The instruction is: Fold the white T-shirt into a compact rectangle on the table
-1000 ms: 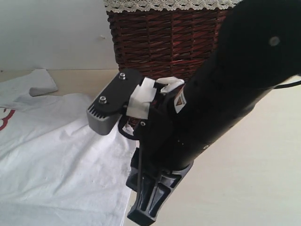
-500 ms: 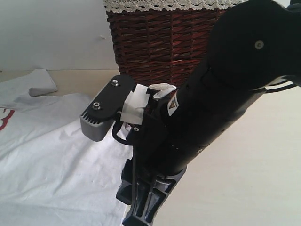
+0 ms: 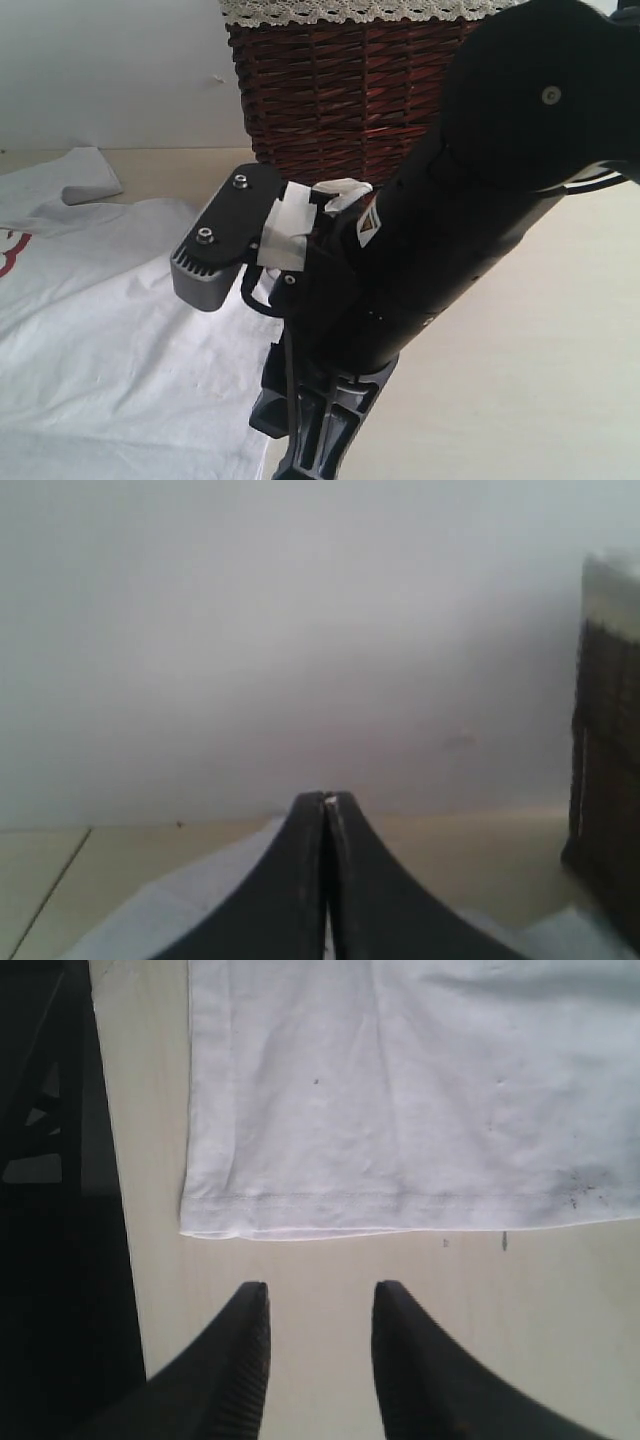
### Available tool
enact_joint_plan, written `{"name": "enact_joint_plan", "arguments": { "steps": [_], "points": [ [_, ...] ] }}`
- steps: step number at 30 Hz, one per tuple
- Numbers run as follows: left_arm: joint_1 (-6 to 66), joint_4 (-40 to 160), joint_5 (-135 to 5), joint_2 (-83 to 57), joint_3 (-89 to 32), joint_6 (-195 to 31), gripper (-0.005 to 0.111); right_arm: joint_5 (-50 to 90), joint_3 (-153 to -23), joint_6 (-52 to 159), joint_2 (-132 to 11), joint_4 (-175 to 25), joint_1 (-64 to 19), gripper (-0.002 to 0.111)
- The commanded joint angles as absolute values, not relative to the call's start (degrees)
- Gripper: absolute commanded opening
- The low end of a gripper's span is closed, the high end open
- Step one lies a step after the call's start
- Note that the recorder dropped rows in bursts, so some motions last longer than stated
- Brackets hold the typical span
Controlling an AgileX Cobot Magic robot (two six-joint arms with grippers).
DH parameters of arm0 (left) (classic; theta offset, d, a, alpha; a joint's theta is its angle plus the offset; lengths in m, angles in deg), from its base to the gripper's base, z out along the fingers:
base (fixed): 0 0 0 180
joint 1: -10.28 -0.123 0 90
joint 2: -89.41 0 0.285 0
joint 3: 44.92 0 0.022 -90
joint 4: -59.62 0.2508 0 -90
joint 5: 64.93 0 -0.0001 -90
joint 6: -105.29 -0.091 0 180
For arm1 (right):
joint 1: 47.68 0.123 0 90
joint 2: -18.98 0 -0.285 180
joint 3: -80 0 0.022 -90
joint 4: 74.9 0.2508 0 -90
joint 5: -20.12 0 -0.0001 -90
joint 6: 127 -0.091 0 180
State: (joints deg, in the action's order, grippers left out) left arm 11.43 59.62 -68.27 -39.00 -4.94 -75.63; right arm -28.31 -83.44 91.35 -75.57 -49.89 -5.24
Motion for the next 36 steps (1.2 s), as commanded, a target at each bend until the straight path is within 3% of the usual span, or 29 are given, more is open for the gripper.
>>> {"name": "enact_joint_plan", "arguments": {
  "steps": [1, 8, 13, 18, 21, 23, 25, 30, 32, 36],
  "points": [
    [14.44, 59.62, -77.45, -22.55, -11.32, -90.74, 0.0, -28.59, -83.8, 92.36, -75.43, -49.81, -5.06, 0.036],
    [10.3, 62.94, -110.57, 6.08, -37.02, -118.79, 0.0, -28.48, -83.8, 92.36, -75.43, -49.95, -5.06, 0.036],
    [-2.95, 77.93, -114.21, 20.95, -45.87, -143.64, 0.0, -28.1, -83.8, 92.36, -75.43, -50.22, -5.06, 0.036],
    [-18.3, 79.94, -110.13, 33.61, -49.26, -146.96, 0.0, -28.81, -83.8, 91.86, -75.43, -50.08, -5.06, 0.036],
    [-19.82, 79.94, -106.38, 36.49, -49.26, -150.29, 0.001, -29.32, -83.8, 91.86, -75.43, -50.08, -5.06, 0.036],
    [-19.93, 79.94, -101.29, 38.03, -49.26, -151.17, 0.01, -29.32, -83.8, 91.86, -75.43, -50.08, -5.06, 0.036],
    [-19.93, 80.21, -93.88, 39.55, -49.26, -151.17, 0.028, -29.32, -83.8, 91.86, -75.43, -50.08, -5.06, 0.036],
    [-19.4, 79.68, -83.61, 40.77, -49.26, -150.95, 0.088, -29.44, -83.8, 91.73, -75.43, -49.97, -5.06, 0.036],
    [-19.4, 78.71, -80.46, 40.64, -49.26, -150.15, 0.096, -29.44, -83.8, 91.04, -75.43, -49.84, -5.06, 0.036],
    [-19.4, 75.65, -80.06, 39.36, -49.26, -149.61, 0.096, -29.44, -83.8, 90.88, -75.43, -49.84, -5.06, 0.036]
  ]
}}
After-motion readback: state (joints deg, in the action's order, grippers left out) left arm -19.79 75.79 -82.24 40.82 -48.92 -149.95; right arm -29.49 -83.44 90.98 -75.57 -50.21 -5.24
